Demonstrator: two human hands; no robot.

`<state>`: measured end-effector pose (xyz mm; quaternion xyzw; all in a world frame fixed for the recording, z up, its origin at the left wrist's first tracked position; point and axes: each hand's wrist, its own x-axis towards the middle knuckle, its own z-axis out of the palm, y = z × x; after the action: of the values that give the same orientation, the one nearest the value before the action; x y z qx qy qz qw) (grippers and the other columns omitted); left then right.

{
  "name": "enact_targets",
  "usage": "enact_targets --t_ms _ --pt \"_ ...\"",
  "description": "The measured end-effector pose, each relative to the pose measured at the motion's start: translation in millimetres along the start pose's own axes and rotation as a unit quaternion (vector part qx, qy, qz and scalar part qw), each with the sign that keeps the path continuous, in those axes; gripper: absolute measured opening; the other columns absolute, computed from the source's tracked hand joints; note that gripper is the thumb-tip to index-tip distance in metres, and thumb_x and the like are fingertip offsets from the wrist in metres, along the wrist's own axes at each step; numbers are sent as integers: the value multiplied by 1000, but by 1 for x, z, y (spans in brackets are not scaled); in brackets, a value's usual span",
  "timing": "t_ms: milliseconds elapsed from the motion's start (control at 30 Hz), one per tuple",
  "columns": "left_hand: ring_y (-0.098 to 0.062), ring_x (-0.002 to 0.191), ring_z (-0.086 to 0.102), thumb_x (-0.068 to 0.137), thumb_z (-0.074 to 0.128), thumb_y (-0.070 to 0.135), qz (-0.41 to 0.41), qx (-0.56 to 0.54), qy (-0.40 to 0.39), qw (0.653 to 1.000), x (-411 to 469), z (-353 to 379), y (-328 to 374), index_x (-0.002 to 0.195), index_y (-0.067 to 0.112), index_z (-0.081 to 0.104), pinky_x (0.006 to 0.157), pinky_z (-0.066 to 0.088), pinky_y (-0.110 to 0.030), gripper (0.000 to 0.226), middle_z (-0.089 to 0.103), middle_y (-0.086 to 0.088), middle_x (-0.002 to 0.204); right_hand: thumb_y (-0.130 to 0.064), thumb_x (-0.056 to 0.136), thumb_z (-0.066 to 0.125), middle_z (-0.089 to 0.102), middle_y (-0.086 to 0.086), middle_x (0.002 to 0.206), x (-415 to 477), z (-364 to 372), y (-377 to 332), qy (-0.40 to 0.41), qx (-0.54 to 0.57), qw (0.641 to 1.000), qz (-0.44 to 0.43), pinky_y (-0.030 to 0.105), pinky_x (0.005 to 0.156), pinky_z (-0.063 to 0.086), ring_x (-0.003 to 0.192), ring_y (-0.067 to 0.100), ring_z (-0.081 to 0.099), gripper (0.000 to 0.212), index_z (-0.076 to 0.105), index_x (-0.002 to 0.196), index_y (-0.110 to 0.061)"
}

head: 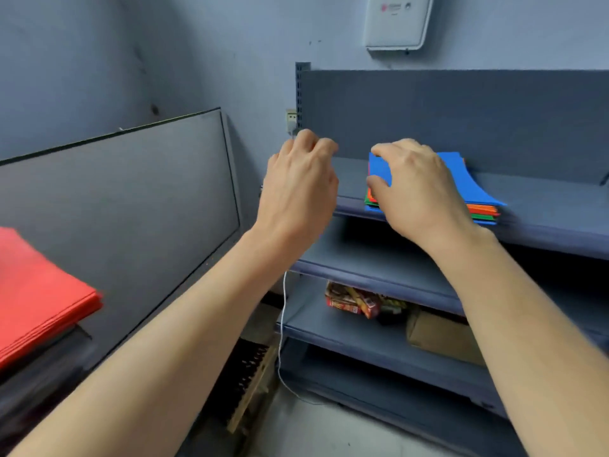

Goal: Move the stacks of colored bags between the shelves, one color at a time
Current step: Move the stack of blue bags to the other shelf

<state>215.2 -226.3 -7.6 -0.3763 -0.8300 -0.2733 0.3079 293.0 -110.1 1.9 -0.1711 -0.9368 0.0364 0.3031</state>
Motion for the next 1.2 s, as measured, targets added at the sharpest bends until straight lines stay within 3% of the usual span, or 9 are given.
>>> enact_targets --t_ms 267,567,767,900,1067,1200 --pt "-28 105 51 94 41 10 9 -38 -76 996 57 99 43 123 11 54 84 40 -36 32 51 -7 123 -16 95 48 50 14 130 25 10 114 -14 -22 992 126 39 95 36 118 32 45 35 50 128 -6" --pt "-29 104 52 93 41 8 -30 -104 -155 982 127 191 25 125 9 52 84 43 -36 33 49 -9 124 -20 95 50 48 13 130 77 43 168 -25 -65 975 209 39 87 41 116 33 46 39 48 132 -9" --pt "-33 101 53 91 45 7 -50 -113 -207 971 164 246 -5 121 5 52 82 45 -38 31 50 -11 121 -22 95 53 48 13 132 120 75 190 -37 -61 969 235 39 91 41 117 32 47 44 44 137 -11" --pt "-26 85 43 88 50 7 -74 -109 -281 951 172 282 -16 97 11 45 73 36 -32 11 44 -7 103 -24 95 53 48 12 131 130 99 207 -67 -59 962 260 40 92 41 118 31 47 43 46 134 -10" --pt "-24 83 38 87 53 9 -80 -100 -328 936 177 312 -17 81 18 35 70 33 -29 21 40 -3 95 -27 94 54 46 12 134 141 119 232 -106 -51 952 281 39 93 41 119 31 47 45 45 134 -9" --pt "-27 85 37 87 53 10 -104 -76 -334 934 180 325 -13 64 22 23 71 34 -30 40 35 0 73 -31 94 54 44 12 138 146 132 251 -146 -41 950 274 40 97 40 122 30 46 49 43 136 -9"
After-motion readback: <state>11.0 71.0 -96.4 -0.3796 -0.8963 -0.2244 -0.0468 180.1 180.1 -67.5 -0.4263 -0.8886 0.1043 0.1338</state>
